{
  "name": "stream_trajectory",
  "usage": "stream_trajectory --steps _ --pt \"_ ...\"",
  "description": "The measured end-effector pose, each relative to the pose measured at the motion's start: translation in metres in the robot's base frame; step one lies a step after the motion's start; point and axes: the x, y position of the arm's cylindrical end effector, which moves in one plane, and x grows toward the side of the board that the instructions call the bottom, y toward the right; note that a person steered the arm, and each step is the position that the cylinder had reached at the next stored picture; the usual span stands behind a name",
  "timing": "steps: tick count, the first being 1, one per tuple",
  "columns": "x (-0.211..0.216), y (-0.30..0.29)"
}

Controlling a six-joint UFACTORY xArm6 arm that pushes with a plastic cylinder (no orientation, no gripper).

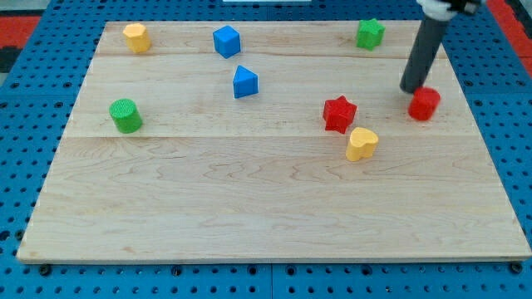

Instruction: Move the blue triangle to the bottom left

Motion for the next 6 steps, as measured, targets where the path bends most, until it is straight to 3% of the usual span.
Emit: stream_trajectory --steps 2,3,5,6 --pt "-0.052 -0.036" --pt "-0.086 -0.154" --pt "0.009 -0.286" --pt "-0.029 -0.280"
